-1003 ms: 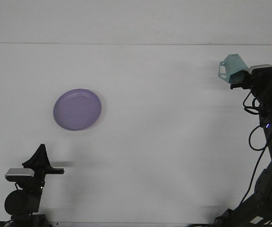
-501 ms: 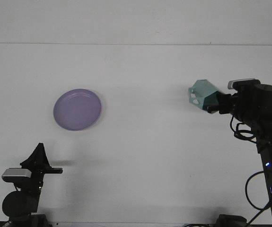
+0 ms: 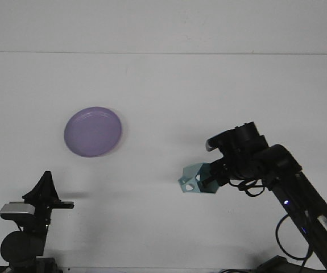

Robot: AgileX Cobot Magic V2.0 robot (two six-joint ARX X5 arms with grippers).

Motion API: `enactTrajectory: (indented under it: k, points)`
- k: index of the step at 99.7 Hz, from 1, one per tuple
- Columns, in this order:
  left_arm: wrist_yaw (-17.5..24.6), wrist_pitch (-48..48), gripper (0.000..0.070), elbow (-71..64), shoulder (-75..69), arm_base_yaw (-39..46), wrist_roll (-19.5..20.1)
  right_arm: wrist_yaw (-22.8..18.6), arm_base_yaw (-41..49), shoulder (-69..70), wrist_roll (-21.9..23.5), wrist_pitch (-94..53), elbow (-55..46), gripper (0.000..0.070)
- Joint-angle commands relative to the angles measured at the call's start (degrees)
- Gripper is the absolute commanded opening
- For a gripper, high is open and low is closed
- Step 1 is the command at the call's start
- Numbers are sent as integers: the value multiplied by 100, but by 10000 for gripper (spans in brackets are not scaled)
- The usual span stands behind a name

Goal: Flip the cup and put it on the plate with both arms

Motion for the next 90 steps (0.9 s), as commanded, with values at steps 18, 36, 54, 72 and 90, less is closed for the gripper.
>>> enactTrajectory:
  k: [18,36,54,72,90]
  points:
    - [13,-107,13,59,2,2,-22,511,800,1010,66,-57,142,4]
    - [13,-232,13,59,2,2,-20,544,1054,1751,-35,-63,142,4]
    - [13,-229,13,59,2,2,-22,511,1128,2026,-101,-42,144,32]
    - [90,-210,13,103,2,2,-417,544,1102,1943,-127,-125,229,418]
    - [861,-254,13,323,33,2,-1014,516,890,1351,-315,-249,448,417]
